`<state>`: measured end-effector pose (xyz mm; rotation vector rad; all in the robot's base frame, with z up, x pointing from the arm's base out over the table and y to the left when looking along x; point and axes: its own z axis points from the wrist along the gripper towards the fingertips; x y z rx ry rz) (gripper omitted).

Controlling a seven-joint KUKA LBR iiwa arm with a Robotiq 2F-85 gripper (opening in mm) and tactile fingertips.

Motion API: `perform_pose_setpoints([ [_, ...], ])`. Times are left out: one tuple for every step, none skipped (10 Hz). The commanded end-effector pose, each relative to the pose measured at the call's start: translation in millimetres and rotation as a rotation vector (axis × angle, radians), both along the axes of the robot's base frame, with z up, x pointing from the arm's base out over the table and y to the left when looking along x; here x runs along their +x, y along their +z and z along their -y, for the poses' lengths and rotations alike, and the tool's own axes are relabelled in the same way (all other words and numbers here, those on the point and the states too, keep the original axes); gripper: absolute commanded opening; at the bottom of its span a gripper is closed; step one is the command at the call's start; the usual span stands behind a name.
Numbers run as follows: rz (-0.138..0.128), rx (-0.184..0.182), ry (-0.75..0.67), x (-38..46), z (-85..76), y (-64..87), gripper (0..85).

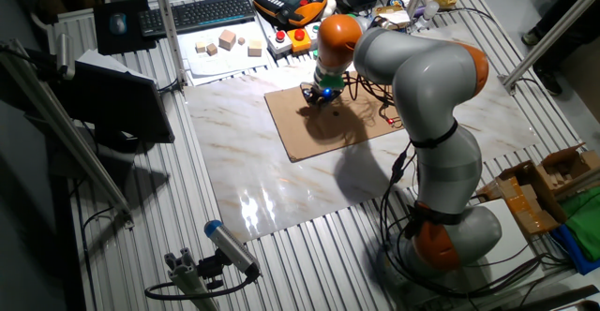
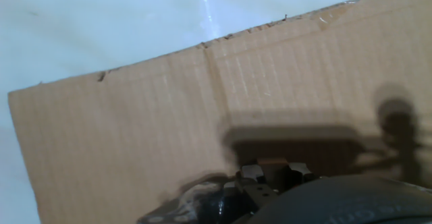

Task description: Hold a small block with the gripper and sweep it from left to right on the table

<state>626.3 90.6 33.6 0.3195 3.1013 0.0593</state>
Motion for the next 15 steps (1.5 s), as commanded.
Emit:
perform_pose_setpoints([
  [0.001,0.003,0.000,-0.1,-1.4,-1.4,0.7],
  [0.002,0.003,0.003,0.4,-2.4,-1.6,0.7],
  [0.004,0.000,0.006,1.1,-3.7,-1.0,0.7],
  [0.004,-0.002,0.009,1.6,-5.4,-0.2,0.7],
  [0.004,0.000,0.009,1.8,-6.6,0.2,0.7],
  [0.004,0.000,0.010,2.1,-8.1,-0.3,0.7],
  [0.004,0.000,0.010,2.6,-10.3,-0.7,0.7],
  [0.003,0.000,0.012,3.1,-12.3,0.3,0.7],
  [0.001,0.000,0.014,3.4,-14.0,1.6,0.7],
  [0.000,-0.001,0.015,3.9,-15.9,2.0,0.7],
  [0.000,0.001,0.017,4.1,-17.5,1.6,0.7],
  [0.000,0.003,0.017,4.5,-19.5,1.3,0.7],
  [-0.002,0.006,0.015,4.8,-21.3,1.1,0.7],
  [-0.002,0.006,0.015,5.1,-22.9,0.9,0.7],
  [-0.002,0.006,0.017,5.6,-24.3,1.2,0.7],
])
